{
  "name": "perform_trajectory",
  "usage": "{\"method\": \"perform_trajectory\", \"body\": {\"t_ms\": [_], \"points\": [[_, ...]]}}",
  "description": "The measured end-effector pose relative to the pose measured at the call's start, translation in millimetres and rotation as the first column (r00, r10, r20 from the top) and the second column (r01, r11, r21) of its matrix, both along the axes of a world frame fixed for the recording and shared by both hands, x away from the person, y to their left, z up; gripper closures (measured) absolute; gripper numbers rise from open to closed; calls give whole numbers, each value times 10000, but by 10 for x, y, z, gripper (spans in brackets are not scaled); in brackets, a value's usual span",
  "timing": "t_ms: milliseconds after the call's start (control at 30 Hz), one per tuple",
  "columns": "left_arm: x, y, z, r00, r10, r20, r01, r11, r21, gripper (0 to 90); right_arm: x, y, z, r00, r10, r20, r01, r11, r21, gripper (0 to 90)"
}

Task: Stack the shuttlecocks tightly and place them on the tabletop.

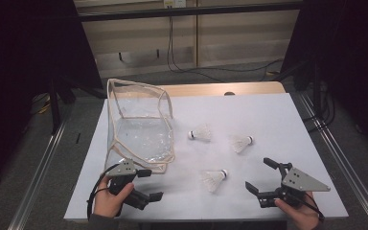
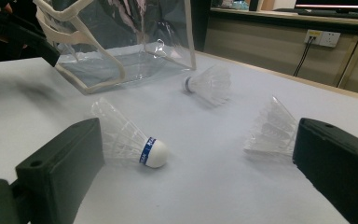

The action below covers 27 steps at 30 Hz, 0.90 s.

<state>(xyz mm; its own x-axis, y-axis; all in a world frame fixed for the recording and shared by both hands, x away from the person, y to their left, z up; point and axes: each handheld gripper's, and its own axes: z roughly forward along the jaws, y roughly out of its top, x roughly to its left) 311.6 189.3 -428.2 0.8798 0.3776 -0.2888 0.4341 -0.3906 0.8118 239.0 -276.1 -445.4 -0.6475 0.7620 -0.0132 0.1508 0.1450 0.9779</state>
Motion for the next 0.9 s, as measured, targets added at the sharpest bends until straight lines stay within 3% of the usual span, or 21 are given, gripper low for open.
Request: {"method": "perform_trajectory", "body": {"t_ms": [400, 667, 900], "points": [[40, 132, -40, 9994, 235, 260, -239, 9996, 157, 22, 1, -1, 0, 10000, -6, -35, 6, 10000, -7, 13], [62, 227, -62, 9981, 499, 374, -494, 9987, -146, 23, 4, -1, 2, 10000, -56, -64, 56, 10000, 9, 13], [68, 274, -65, 9972, 580, 471, -577, 9983, -85, 23, 23, -12, 15, 9999, -114, -21, 113, 9997, -218, 13]]}}
